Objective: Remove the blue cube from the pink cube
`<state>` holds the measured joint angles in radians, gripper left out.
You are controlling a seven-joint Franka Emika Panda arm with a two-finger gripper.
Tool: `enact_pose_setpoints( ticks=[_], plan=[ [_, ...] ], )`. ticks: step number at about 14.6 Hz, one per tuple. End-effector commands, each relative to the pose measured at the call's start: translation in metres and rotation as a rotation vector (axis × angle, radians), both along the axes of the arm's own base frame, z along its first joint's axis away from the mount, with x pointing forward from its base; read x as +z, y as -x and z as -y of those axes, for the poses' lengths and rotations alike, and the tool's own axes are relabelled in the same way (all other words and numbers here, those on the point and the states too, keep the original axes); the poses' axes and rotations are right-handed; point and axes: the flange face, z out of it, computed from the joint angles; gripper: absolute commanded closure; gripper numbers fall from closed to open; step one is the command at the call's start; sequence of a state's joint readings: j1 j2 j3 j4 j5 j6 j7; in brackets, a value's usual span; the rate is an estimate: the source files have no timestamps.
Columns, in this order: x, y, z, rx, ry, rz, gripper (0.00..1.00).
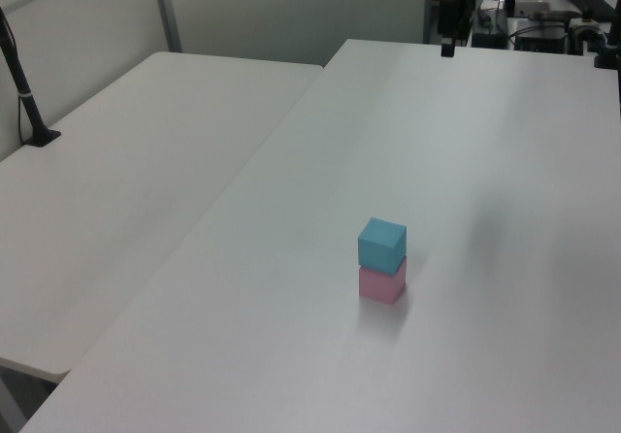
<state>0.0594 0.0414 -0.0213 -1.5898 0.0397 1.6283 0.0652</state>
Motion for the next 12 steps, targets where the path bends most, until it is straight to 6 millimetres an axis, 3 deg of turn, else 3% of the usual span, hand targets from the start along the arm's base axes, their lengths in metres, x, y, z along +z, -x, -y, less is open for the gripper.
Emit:
enact_pose_setpoints(
  ticks=[1, 2, 3, 5, 8, 10, 12],
  plan=[
    [0.000, 0.007, -0.064, -0.040, -0.025, -0.010, 0.00],
    [0.000, 0.009, -0.085, -0.041, -0.030, 0.000, 0.00],
    [-0.012, 0.008, -0.120, -0.055, -0.026, 0.000, 0.00],
    [-0.037, 0.003, -0.166, -0.093, -0.016, 0.003, 0.00],
    [-0.074, 0.001, -0.222, -0.073, 0.007, 0.000, 0.00],
    [-0.112, 0.000, -0.258, -0.057, 0.053, -0.003, 0.00],
    [-0.141, 0.002, -0.283, -0.022, 0.072, -0.009, 0.00]
  ],
)
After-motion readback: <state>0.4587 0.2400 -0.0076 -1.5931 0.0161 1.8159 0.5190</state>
